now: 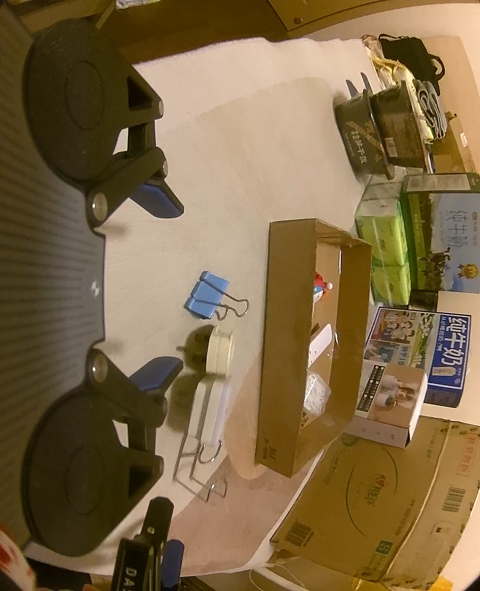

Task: Organize rigid objects
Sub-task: 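Close the right tool on the metal wire rack and lift it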

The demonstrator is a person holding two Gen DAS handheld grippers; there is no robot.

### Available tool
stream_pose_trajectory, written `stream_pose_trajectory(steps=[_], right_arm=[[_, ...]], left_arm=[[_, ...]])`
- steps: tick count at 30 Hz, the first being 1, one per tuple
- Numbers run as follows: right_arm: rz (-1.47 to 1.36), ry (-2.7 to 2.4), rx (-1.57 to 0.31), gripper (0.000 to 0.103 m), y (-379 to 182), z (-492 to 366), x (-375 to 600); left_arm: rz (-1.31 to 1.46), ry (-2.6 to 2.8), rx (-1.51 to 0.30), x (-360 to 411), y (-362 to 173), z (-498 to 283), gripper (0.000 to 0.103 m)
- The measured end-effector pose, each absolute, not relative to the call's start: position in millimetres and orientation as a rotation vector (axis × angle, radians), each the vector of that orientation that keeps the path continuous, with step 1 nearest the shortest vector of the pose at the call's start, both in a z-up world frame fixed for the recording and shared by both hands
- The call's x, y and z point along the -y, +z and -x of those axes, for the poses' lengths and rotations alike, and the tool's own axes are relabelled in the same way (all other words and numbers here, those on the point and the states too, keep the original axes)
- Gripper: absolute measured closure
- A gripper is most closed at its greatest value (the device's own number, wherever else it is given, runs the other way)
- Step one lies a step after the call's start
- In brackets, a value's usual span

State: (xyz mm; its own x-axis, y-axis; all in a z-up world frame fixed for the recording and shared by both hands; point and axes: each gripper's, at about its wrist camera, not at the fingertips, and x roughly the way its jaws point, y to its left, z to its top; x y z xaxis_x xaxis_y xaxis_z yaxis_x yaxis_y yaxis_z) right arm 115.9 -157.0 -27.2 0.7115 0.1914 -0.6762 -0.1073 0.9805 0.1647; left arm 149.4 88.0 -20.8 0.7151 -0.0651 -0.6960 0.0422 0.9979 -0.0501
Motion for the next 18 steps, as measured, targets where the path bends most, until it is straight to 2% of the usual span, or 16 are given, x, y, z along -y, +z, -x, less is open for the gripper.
stream_pose_trajectory(steps=[18], right_arm=[[-0.169, 0.074, -0.753, 0.022, -73.0, -178.6, 131.2]], left_arm=[[0.044, -0.112, -0.81, -92.2, -57.7, -201.4, 0.023]])
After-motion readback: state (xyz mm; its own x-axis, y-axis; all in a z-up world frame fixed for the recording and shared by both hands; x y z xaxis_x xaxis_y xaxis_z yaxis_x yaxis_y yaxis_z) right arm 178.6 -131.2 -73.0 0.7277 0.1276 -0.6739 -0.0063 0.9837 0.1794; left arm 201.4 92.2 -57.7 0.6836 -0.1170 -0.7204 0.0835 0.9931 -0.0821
